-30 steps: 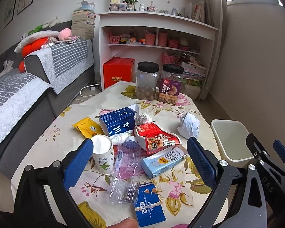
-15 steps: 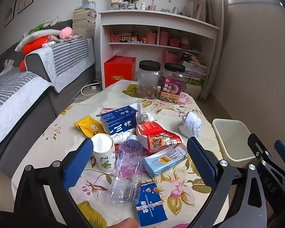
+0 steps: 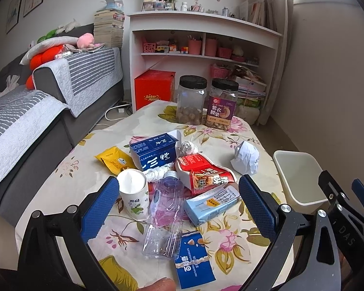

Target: Collect trash

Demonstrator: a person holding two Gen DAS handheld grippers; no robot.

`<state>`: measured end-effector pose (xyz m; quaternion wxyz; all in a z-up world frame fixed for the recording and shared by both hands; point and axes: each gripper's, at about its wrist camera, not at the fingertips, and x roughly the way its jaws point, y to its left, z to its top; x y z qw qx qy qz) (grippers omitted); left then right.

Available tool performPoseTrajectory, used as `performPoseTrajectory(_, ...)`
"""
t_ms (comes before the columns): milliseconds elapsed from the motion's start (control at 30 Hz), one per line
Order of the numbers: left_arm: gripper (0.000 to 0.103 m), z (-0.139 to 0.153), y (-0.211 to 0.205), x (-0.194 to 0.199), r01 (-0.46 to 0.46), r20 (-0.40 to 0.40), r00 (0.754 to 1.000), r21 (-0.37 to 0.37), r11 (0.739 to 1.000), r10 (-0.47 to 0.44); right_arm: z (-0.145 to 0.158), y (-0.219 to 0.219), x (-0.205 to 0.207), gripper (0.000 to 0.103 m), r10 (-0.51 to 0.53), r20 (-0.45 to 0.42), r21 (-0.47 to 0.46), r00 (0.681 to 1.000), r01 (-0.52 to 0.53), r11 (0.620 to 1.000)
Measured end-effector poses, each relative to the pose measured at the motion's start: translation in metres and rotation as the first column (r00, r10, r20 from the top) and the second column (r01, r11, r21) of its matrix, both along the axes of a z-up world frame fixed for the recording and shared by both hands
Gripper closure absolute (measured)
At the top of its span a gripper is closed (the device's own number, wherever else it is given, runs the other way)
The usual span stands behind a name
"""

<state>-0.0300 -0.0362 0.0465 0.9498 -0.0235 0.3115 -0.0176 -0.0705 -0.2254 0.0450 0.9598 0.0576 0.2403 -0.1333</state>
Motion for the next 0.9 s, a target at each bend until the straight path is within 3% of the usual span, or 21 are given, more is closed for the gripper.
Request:
performPoseTrajectory(133,0.007,-0.001,0.004,0.011,-0.012,-0.046,0.999,0.0,1.0,0.012,0.001,0.003,0.008,0.007,0.009,-0.062,-0.014,0.998,-0.01,1.0)
performPoseTrajectory(200,0.007,-0.002,0.009,0.023,-0.007,-0.1,0.995,-0.01,1.0,0.006,0.004,0.002,0.019,0.007,0.016,-0.138,-0.049,0.99,-0.023,0.999)
performPoseTrajectory(433,0.007,-0.001,0.029,0.06,0.022,-0.233,0.972,-0.031,0.999,-0.029,0.028,0.01,0.052,0.007,0.095,-0.213,-0.064,0.972,-0.111,0.992)
performPoseTrajectory(567,0.007,-0.012,0.046,0.088,-0.001,-0.368,0.93,-0.044,0.999,-0.016,0.032,0.003,0.087,0.007,0.172,-0.314,0.047,0.934,-0.165,0.985)
performPoseTrajectory(667,0.007,-0.027,0.052,0.107,-0.015,-0.445,0.895,0.07,0.997,0.045,0.026,0.004,0.111,0.007,0.231,-0.365,0.103,0.902,-0.207,0.973)
performPoseTrajectory(733,0.007,-0.039,0.056,0.114,-0.002,-0.49,0.87,0.096,0.995,0.049,0.018,0.005,0.122,0.007,0.247,-0.379,0.114,0.892,-0.219,0.969)
performPoseTrajectory(900,0.007,-0.077,0.086,0.132,-0.113,-0.611,0.786,0.004,0.994,0.092,-0.02,0.004,0.133,0.007,0.238,-0.391,0.108,0.889,-0.212,0.971)
